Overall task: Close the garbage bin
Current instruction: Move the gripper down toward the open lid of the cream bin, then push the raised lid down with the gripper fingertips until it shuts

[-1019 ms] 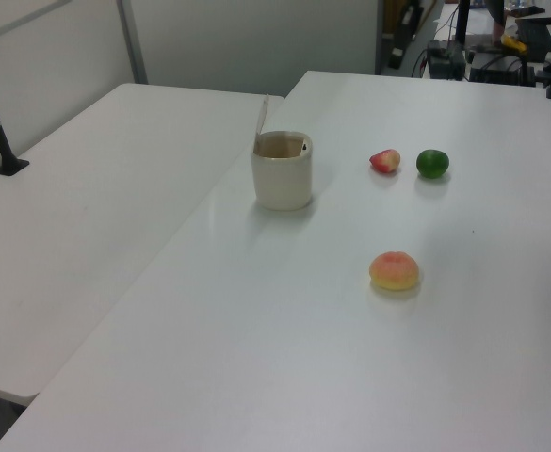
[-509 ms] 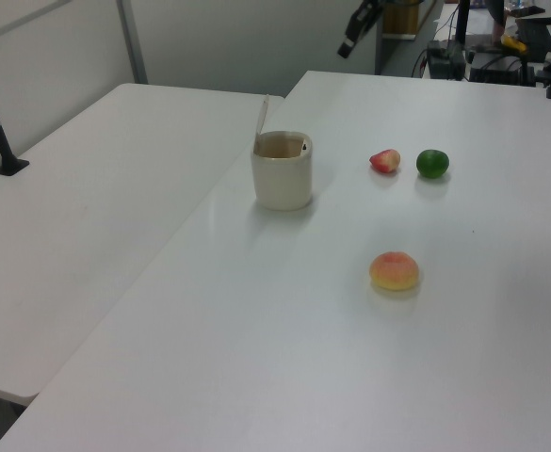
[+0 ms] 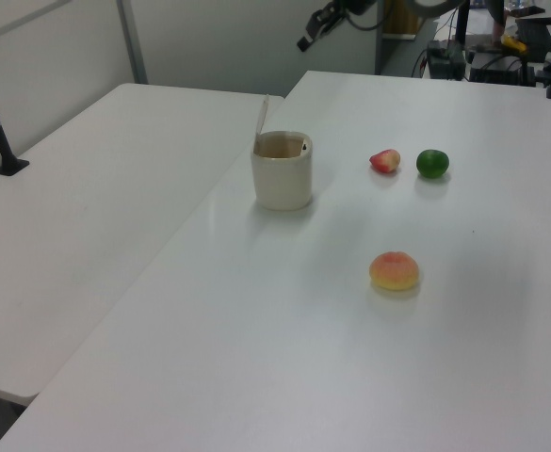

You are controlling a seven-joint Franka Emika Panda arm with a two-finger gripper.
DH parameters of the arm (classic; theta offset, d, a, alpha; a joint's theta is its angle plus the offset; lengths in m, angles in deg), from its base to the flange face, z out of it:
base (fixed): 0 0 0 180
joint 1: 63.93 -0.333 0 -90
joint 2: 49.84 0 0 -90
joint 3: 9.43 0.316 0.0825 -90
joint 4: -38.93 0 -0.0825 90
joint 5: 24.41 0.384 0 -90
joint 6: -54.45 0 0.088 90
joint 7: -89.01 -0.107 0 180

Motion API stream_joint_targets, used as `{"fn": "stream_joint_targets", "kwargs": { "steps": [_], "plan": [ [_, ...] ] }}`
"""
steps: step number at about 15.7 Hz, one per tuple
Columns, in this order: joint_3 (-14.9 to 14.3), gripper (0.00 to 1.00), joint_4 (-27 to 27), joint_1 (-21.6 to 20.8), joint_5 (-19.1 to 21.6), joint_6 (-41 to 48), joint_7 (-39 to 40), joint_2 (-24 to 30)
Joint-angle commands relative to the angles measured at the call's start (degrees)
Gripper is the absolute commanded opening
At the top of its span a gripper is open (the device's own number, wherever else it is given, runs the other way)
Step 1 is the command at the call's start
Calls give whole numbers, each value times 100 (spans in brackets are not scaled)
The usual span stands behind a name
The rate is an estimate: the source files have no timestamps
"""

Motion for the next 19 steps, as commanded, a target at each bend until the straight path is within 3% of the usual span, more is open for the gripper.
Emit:
{"fn": "stream_joint_targets", "kwargs": {
  "steps": [1,6,11,19],
  "plan": [
    [-15,0,-496,-39,43,-550,-273,-572],
    [-15,0,-972,-118,16,-1042,-290,-1178],
    [-23,0,-990,-223,-1,-1763,-290,-1653],
    [-15,0,-832,-223,-10,-1817,-255,-1777]
  ]
}}
